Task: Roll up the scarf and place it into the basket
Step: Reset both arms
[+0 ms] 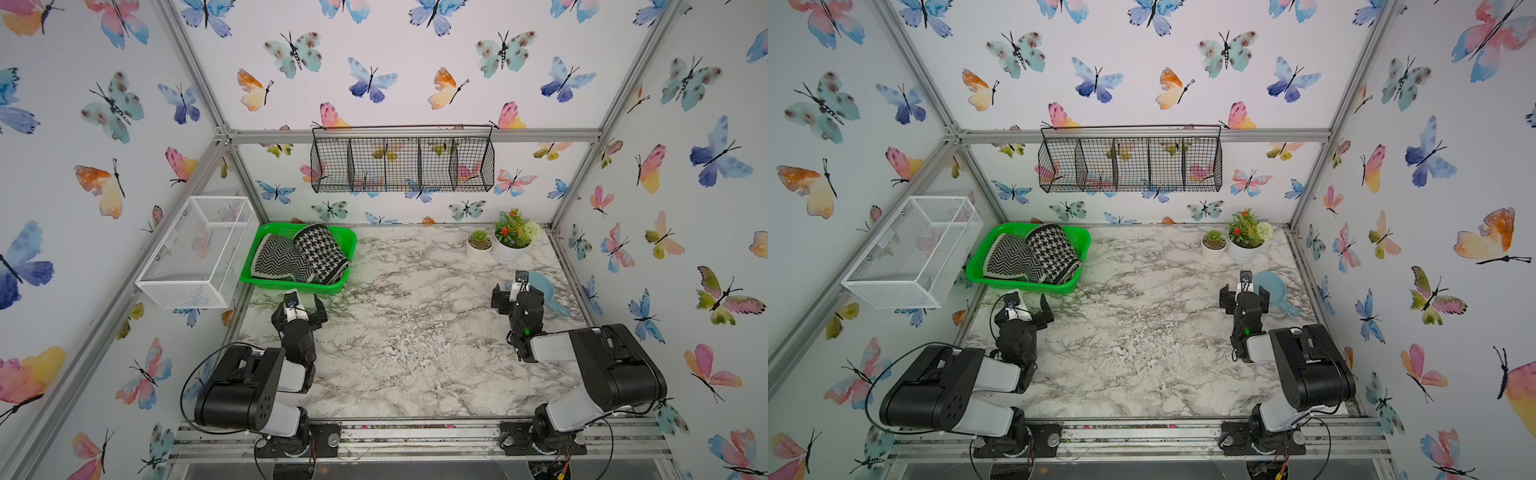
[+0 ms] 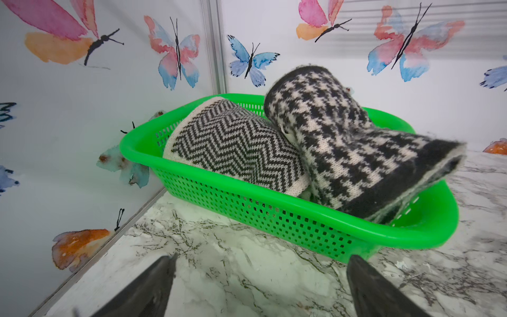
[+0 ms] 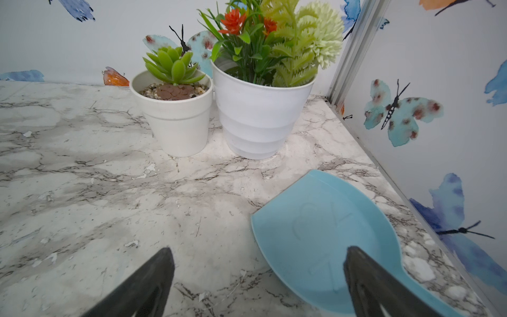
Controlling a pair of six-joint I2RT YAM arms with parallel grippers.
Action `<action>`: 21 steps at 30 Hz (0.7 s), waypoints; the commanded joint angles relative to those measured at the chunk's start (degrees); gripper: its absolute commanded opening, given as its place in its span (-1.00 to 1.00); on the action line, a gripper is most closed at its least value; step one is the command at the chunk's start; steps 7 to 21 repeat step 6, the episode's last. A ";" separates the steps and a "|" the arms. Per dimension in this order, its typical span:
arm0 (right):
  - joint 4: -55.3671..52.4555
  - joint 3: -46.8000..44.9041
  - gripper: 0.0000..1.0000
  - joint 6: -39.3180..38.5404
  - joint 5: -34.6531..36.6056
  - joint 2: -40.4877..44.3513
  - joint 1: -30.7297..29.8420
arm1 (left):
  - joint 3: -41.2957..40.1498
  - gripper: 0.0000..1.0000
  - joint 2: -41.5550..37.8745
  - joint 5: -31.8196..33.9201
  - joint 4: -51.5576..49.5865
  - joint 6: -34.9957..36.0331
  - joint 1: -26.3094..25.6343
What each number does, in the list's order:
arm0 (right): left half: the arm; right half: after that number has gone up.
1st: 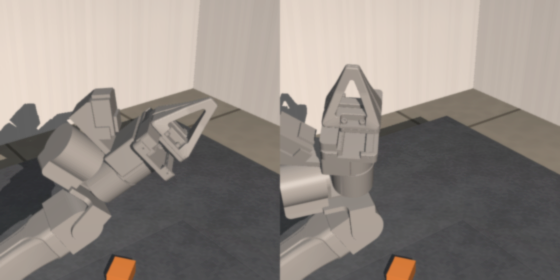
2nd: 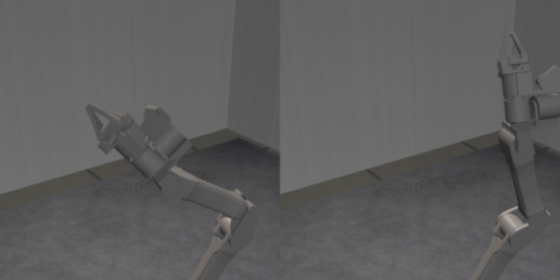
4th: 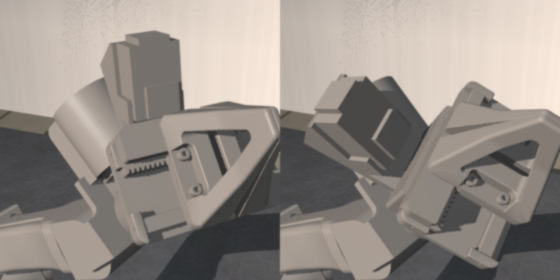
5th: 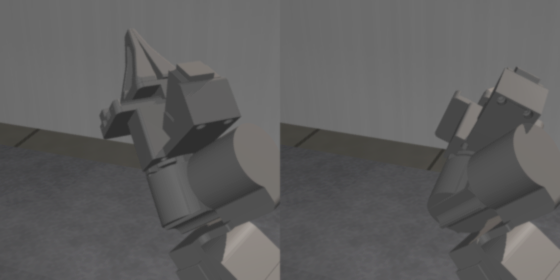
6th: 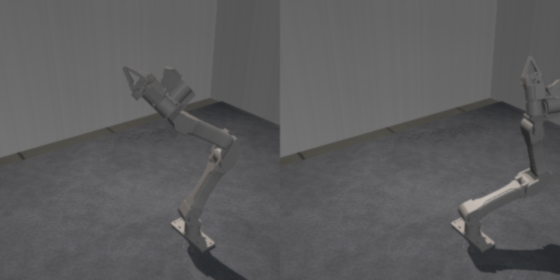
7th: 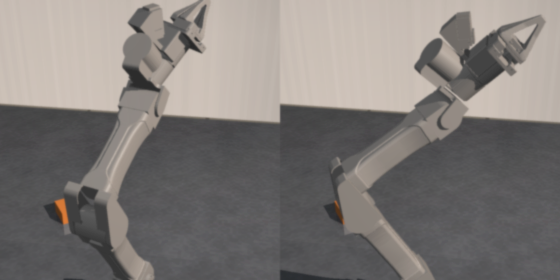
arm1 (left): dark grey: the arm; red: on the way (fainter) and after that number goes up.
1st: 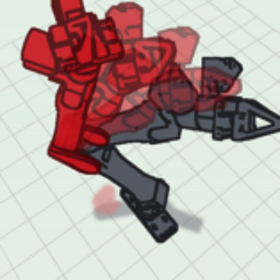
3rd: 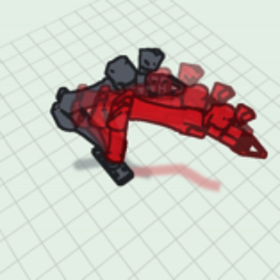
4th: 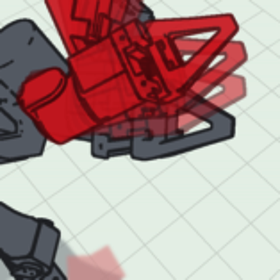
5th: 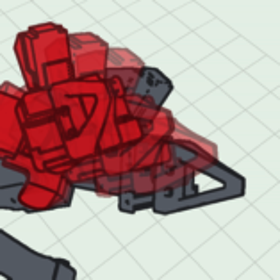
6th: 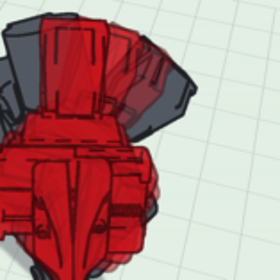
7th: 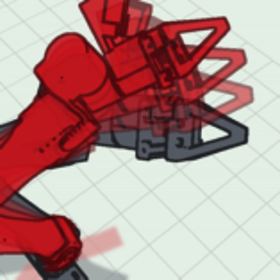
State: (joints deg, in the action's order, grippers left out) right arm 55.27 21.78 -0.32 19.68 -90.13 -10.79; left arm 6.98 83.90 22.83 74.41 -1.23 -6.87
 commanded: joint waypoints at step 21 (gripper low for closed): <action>-9.76 8.15 0.96 0.57 1.73 -4.16 0.41 | 1.01 0.97 0.28 -1.38 0.97 0.39 0.05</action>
